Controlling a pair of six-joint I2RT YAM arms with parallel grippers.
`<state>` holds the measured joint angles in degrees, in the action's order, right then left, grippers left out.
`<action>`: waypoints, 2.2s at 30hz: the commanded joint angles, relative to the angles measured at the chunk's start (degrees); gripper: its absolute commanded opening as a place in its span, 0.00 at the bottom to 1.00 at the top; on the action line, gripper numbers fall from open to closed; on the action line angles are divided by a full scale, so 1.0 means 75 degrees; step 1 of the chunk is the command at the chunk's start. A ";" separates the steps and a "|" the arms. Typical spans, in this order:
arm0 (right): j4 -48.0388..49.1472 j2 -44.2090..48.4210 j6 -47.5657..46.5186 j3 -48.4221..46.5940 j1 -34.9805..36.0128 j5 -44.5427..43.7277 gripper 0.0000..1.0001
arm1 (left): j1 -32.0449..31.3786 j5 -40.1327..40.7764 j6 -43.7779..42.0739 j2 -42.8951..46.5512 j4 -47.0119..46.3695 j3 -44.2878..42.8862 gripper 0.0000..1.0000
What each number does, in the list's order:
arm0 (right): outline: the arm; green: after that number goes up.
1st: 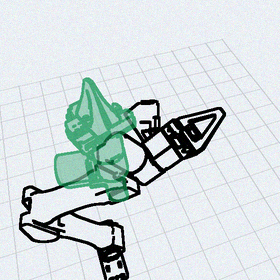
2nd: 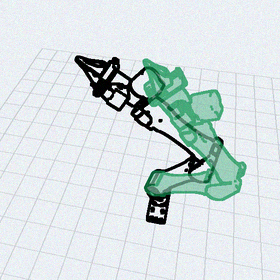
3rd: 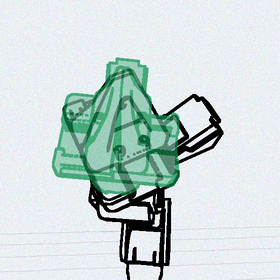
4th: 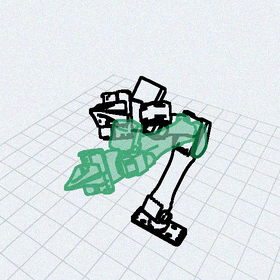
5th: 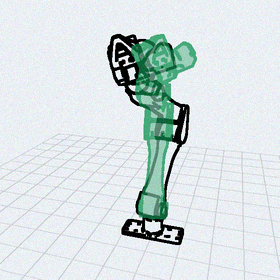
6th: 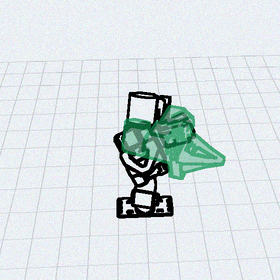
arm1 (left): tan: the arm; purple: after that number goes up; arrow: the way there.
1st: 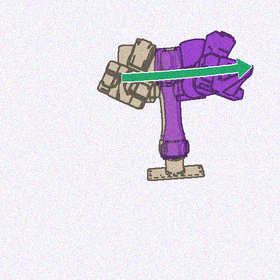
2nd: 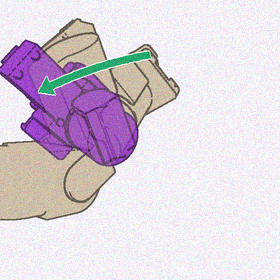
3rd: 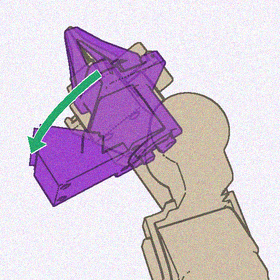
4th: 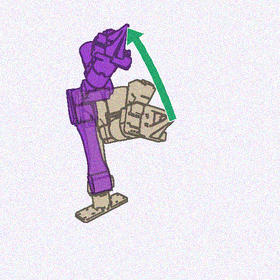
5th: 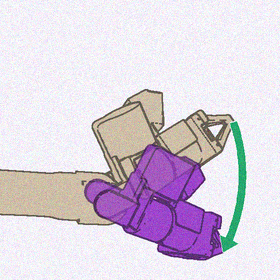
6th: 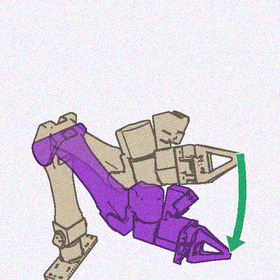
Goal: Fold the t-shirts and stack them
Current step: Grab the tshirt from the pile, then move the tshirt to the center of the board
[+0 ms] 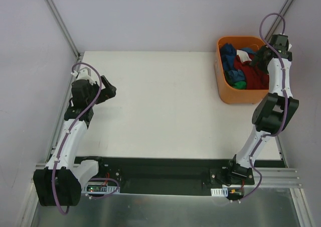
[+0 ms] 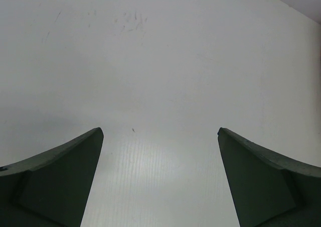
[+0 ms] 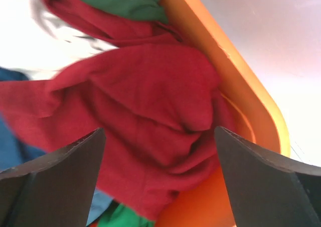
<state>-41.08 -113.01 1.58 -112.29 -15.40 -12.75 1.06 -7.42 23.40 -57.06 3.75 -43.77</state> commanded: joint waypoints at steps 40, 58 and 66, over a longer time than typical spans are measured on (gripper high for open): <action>0.2687 0.1976 -0.0481 0.0863 -0.0396 0.2250 0.01 | -0.0059 0.0216 -0.0096 0.0213 0.0004 -0.0070 0.99; 0.5968 0.3361 0.1359 -0.2334 0.0809 0.3330 0.01 | -0.0059 0.0017 -0.0038 0.0354 0.0004 -0.0059 0.99; 0.7597 0.3045 0.1967 -0.3449 0.2040 0.3165 0.01 | -0.0071 0.0005 -0.0038 0.0436 -0.0008 -0.0035 0.99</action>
<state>0.86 -90.67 10.68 -134.80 -2.83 11.16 1.06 -6.85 23.40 -55.11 3.88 -43.79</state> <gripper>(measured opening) 0.030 0.993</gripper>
